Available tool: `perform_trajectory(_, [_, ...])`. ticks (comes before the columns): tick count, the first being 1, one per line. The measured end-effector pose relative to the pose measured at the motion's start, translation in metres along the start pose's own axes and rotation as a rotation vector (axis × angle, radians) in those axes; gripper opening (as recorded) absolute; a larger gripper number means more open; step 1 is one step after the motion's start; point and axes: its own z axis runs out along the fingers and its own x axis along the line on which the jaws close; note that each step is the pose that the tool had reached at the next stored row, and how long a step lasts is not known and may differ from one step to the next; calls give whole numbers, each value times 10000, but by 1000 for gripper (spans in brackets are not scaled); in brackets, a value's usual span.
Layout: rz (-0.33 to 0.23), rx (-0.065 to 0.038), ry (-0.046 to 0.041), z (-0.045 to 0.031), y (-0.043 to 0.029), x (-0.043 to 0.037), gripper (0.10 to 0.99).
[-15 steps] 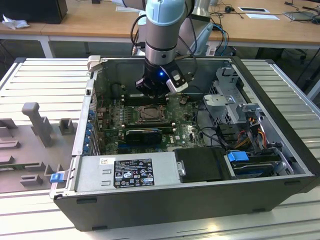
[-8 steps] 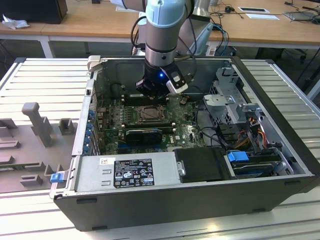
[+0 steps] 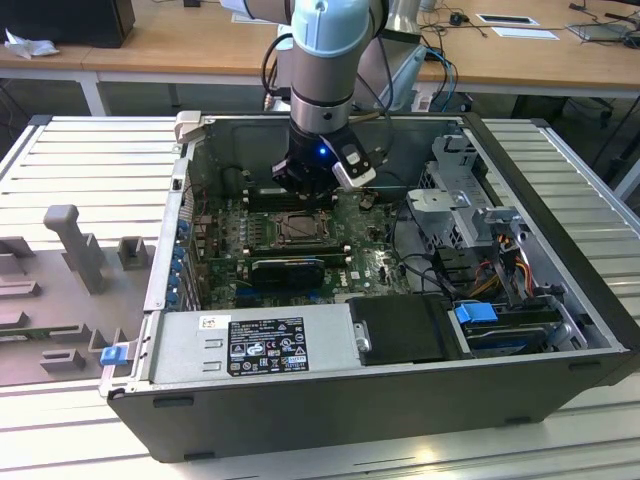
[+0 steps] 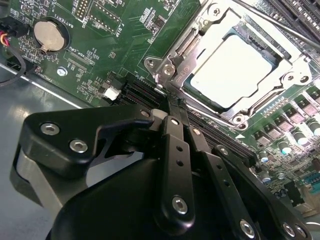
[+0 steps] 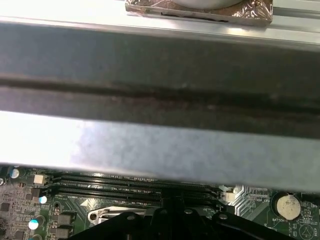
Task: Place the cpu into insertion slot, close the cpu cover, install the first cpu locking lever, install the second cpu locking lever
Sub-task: 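Install the first cpu locking lever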
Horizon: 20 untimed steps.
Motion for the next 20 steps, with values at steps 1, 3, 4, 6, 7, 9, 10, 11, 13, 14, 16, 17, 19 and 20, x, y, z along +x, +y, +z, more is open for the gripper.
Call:
perform_trajectory(1, [-1,0,1,-5,1,0,106])
perform_trajectory(3, [-1,-2,1,-14,0,0,106])
perform_trajectory(4, [-2,-3,1,-15,-3,0,106])
perform_trajectory(6, [0,-2,0,-15,-7,1,106])
perform_trajectory(7, [0,-2,0,-15,-9,1,106])
perform_trajectory(9, [-1,3,2,-15,-15,0,106])
perform_trajectory(10, [-1,11,3,-16,-22,0,106])
perform_trajectory(11, [-1,13,2,-15,-26,0,106])
perform_trajectory(13, [0,22,3,-14,-31,0,106])
perform_trajectory(14, [0,26,4,-13,-33,0,106])
perform_trajectory(16, [0,35,4,-12,-37,0,106])
perform_trajectory(17, [-1,39,5,-11,-39,0,106])
perform_trajectory(19, [-1,46,5,-12,-44,0,106])
perform_trajectory(20, [-1,83,8,-11,-44,-1,106])
